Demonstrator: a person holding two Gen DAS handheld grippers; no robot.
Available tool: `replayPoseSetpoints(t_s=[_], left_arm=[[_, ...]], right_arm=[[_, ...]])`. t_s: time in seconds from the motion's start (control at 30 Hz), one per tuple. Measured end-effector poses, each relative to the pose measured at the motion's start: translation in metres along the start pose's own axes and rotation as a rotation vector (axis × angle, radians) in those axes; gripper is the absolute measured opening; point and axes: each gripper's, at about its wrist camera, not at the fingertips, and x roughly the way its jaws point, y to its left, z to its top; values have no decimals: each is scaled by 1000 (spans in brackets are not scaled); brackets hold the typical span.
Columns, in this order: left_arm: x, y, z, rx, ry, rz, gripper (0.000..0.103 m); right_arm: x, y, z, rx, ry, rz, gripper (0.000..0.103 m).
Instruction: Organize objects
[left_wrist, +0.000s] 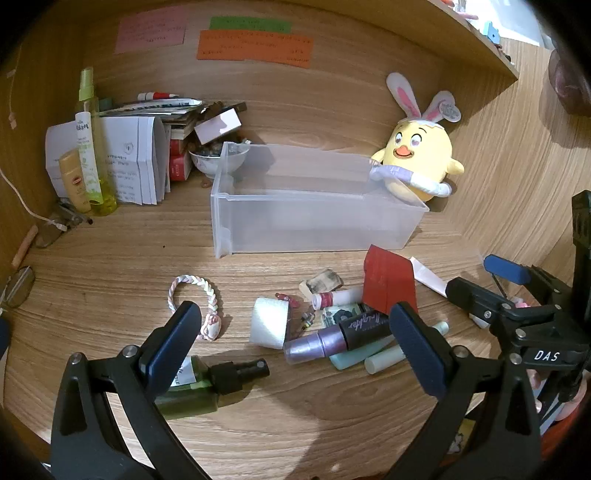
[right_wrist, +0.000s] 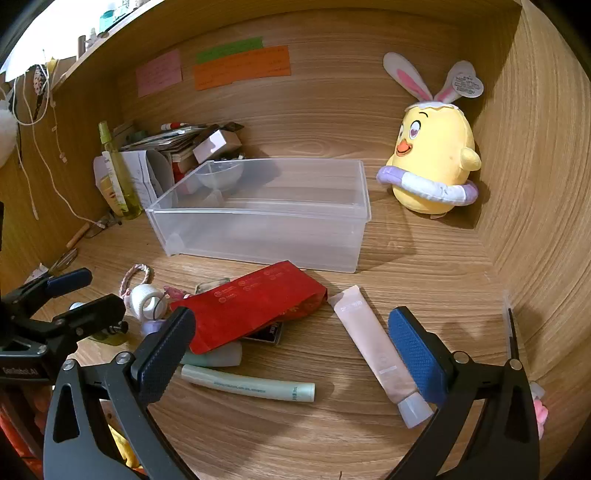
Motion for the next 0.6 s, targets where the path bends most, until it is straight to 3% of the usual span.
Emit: replayPoseSetpoints(t_s=[0.6], left_arm=[[-2, -1, 1, 3, 1, -5, 103]], right_arm=[[-3, 1, 0, -3, -4, 1, 103]])
